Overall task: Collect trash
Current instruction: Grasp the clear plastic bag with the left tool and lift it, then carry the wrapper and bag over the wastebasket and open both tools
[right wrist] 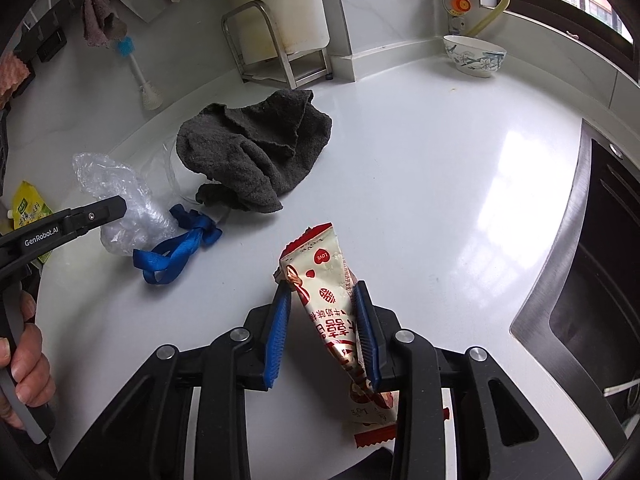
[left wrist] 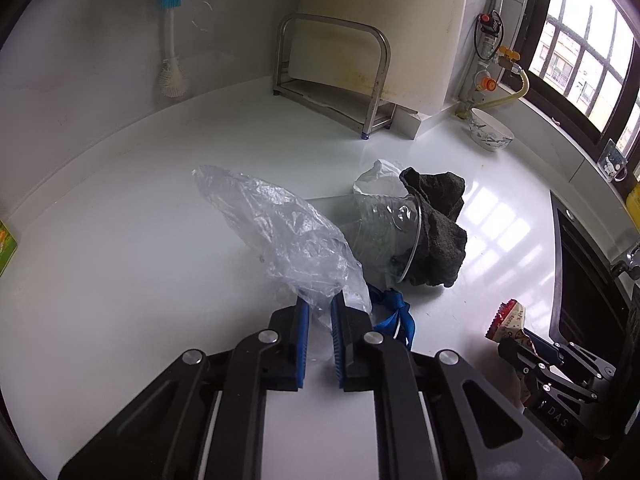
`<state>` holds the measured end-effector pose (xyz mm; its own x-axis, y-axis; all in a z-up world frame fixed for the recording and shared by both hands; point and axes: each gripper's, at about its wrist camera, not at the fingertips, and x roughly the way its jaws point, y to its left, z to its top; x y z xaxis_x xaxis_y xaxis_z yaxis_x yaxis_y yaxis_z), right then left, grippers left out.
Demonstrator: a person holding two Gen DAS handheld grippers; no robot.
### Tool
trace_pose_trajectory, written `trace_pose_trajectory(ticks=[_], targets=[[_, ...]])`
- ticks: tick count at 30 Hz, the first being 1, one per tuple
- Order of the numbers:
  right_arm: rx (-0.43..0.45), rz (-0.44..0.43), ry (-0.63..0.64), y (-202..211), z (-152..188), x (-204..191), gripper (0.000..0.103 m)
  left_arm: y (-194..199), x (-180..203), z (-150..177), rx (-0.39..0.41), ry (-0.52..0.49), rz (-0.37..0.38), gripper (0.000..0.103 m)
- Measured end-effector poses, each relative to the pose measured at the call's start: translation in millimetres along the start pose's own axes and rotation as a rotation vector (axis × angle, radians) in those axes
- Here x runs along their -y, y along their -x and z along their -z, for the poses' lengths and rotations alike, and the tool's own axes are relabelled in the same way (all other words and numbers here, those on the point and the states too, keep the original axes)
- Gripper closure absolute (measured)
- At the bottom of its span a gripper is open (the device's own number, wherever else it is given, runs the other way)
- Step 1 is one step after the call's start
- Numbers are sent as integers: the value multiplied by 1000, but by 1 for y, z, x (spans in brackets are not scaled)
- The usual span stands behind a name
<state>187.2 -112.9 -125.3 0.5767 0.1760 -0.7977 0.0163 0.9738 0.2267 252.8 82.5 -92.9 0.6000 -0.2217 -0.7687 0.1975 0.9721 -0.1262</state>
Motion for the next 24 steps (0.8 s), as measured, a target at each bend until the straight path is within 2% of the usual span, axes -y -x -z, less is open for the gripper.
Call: trace_pose_trajectory(ticks=[11, 17, 24], targets=[[26, -6, -27, 45, 24, -2, 72, 54, 4, 16, 39, -53, -15, 92], [22, -12, -14, 78, 47, -8, 72, 87, 20, 36, 44, -77, 21, 92], [28, -18, -15, 119, 80, 0, 72, 117, 57, 67, 33, -126, 51, 92]])
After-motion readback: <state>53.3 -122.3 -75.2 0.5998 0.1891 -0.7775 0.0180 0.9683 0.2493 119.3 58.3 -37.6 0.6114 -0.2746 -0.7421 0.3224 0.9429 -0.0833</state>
